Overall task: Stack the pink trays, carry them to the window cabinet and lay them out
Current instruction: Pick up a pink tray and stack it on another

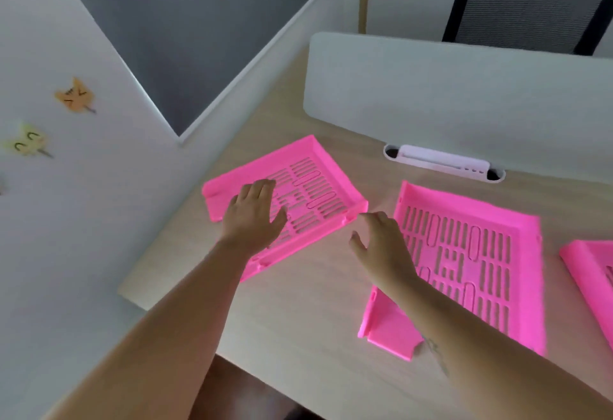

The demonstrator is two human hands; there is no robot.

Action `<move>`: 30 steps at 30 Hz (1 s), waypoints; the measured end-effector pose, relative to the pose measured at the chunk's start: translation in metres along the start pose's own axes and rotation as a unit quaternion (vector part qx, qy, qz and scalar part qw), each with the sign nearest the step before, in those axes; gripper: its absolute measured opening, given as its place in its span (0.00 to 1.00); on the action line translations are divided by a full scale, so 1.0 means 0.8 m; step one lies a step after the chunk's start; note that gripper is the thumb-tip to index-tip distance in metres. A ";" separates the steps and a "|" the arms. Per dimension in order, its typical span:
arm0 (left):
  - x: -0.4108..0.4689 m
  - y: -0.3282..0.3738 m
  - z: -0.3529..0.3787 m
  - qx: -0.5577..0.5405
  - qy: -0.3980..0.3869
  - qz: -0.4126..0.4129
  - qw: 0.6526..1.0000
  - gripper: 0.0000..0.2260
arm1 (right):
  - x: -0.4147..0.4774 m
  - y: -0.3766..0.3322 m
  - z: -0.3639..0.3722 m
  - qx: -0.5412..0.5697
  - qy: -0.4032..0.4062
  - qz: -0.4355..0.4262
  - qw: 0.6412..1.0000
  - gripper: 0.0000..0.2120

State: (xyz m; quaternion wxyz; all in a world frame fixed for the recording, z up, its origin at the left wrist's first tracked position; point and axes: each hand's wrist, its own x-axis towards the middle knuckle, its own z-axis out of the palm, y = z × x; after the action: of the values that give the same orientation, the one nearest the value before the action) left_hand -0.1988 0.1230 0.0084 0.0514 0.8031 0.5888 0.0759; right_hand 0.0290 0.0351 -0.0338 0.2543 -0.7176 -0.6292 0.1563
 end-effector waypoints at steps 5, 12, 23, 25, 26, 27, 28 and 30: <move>0.027 -0.091 -0.010 0.025 -0.014 -0.008 1.000 0.31 | 0.021 -0.040 0.059 0.125 -0.042 0.091 0.987 0.17; 0.100 -0.184 0.015 0.041 -0.086 0.005 0.995 0.30 | 0.041 -0.080 0.118 0.267 -0.013 0.363 0.892 0.17; 0.167 -0.222 0.061 0.043 -0.126 0.006 0.991 0.15 | 0.056 -0.105 0.163 0.350 0.050 0.447 0.822 0.05; 0.174 -0.225 0.061 -0.006 -0.114 -0.020 0.993 0.12 | 0.056 -0.103 0.162 0.340 0.052 0.439 0.830 0.04; 0.178 -0.227 0.059 -0.043 -0.118 -0.031 0.992 0.11 | 0.055 -0.102 0.159 0.334 0.049 0.436 0.834 0.04; 0.179 -0.229 0.054 -0.085 -0.126 -0.044 0.987 0.10 | 0.055 -0.101 0.155 0.331 0.048 0.429 0.839 0.05; 0.180 -0.230 0.047 -0.125 -0.130 -0.053 0.982 0.09 | 0.054 -0.102 0.149 0.328 0.048 0.421 0.844 0.05; 0.179 -0.230 0.032 -0.190 -0.132 -0.068 0.971 0.08 | 0.053 -0.103 0.133 0.323 0.048 0.402 0.856 0.05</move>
State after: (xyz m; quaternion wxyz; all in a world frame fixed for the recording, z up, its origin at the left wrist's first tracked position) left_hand -0.3245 0.3149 -0.0393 0.2851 0.7393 0.6053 0.0760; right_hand -0.0903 0.1014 -0.0707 0.4168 -0.7922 -0.1873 0.4045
